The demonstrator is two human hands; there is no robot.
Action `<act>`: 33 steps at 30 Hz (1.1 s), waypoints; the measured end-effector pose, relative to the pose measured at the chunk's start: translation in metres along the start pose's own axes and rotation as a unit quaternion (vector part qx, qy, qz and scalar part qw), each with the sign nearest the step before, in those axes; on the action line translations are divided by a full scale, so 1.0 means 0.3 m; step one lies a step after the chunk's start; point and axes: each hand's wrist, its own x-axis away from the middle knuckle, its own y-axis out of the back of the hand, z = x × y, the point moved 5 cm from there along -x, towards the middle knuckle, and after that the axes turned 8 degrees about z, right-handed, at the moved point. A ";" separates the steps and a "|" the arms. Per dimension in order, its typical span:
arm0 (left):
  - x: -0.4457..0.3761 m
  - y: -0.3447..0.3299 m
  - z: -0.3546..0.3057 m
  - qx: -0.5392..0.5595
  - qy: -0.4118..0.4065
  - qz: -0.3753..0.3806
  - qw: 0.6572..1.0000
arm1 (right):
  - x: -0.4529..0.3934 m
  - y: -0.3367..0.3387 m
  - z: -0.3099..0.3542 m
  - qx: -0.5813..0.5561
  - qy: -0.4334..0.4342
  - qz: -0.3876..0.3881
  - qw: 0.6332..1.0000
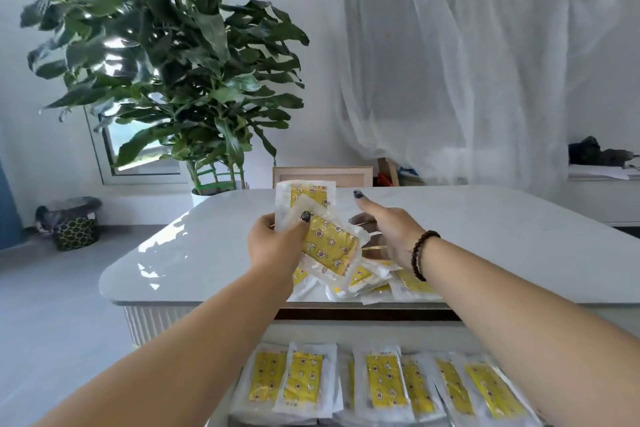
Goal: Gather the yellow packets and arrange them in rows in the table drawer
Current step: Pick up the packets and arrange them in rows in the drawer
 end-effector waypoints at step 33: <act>0.218 0.057 0.023 -0.067 0.032 0.156 0.985 | 0.325 -0.154 -0.080 0.076 0.132 -0.170 0.974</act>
